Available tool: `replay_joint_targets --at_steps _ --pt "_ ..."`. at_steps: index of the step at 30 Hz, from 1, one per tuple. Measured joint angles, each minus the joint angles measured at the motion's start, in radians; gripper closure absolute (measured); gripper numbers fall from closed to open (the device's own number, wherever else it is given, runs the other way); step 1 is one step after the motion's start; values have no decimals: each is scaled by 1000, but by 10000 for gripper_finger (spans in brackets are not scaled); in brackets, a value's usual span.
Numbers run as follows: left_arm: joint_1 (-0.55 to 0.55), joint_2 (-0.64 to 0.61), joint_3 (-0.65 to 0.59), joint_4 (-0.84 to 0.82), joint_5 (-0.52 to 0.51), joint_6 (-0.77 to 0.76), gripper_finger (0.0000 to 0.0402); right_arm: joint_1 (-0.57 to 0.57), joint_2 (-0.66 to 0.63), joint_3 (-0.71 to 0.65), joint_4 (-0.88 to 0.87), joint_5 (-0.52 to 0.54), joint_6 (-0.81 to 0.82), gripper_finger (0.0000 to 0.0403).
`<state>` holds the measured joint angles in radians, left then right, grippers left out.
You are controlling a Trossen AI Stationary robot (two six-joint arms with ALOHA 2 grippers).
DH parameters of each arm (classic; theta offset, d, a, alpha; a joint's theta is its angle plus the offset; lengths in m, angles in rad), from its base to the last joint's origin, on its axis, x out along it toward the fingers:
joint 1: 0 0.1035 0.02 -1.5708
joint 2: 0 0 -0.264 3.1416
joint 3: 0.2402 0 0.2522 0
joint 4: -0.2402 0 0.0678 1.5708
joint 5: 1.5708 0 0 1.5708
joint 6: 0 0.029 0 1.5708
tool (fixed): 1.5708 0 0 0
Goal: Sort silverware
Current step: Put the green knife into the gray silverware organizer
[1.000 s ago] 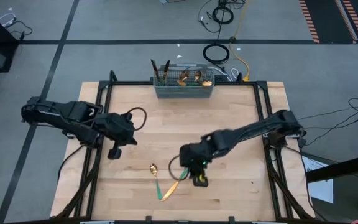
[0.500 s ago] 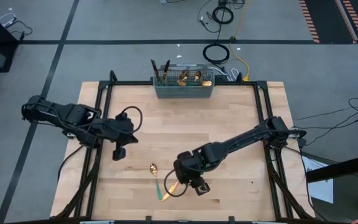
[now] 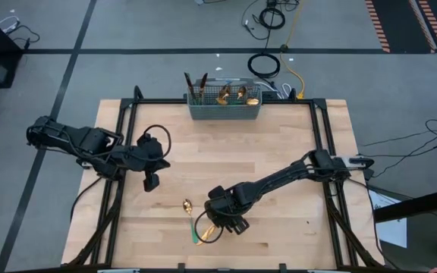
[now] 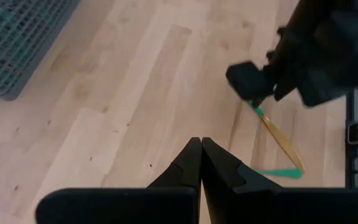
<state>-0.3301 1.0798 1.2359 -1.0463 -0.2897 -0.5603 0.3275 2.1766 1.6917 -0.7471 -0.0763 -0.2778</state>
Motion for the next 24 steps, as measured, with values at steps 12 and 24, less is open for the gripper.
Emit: replay_joint_targets --at_steps 12,24 --pt "-7 0 0 -1 -56 -36 391 -22 101 7 -38 64 -180 209" --pt "-7 0 0 -3 -56 -36 391 12 147 13 -71 144 -197 390"
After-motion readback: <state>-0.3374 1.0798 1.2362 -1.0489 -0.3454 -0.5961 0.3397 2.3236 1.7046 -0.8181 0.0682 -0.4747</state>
